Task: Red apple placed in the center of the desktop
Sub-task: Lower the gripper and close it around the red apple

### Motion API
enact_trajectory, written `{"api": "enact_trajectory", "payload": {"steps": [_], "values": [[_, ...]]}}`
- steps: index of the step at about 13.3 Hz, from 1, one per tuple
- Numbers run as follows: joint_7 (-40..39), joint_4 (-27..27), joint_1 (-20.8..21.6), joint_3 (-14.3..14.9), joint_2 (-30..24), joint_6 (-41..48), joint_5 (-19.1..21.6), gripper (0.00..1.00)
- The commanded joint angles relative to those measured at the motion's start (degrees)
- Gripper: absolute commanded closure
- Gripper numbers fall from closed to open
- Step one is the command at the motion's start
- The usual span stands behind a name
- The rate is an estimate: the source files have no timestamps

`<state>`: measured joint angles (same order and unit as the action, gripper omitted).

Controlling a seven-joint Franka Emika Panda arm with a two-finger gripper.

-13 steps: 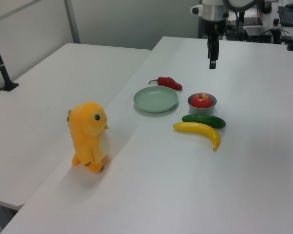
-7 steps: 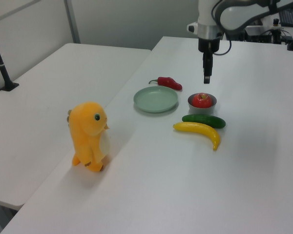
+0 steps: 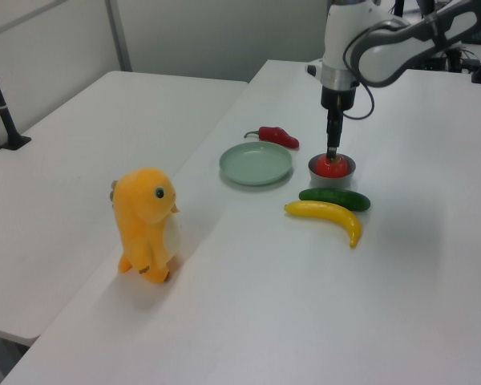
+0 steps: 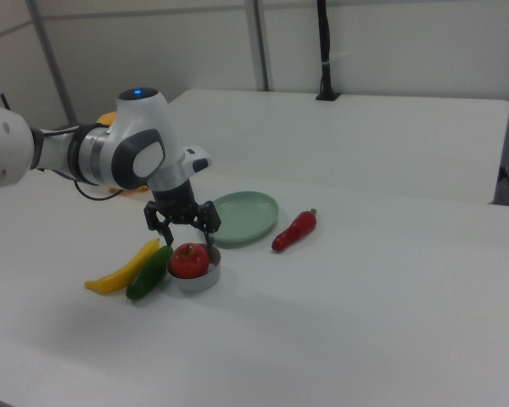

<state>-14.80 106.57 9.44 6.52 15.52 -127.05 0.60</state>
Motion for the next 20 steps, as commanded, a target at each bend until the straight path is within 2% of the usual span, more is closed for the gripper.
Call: {"api": "enact_trajectory", "payload": {"steps": [1, 8, 10, 13, 14, 15, 20], "values": [[1.44, 3.2, 0.14, -0.89, -0.32, -3.38, 0.37, 0.0], [1.27, 5.49, 0.05, -2.21, 0.83, -7.42, -0.68, 0.0], [1.18, 5.49, 0.14, -2.21, 0.83, -7.42, -1.47, 0.14], [0.57, 5.58, -0.03, -2.3, 0.83, -7.42, -1.47, 0.83], [0.57, 5.49, -0.12, -2.3, 0.74, -7.25, -1.47, 0.95], [0.57, 5.41, -0.3, -2.3, 0.48, -6.81, -1.47, 0.99], [0.74, 4.53, -0.47, -2.3, -2.07, -4.89, -1.3, 0.99]]}}
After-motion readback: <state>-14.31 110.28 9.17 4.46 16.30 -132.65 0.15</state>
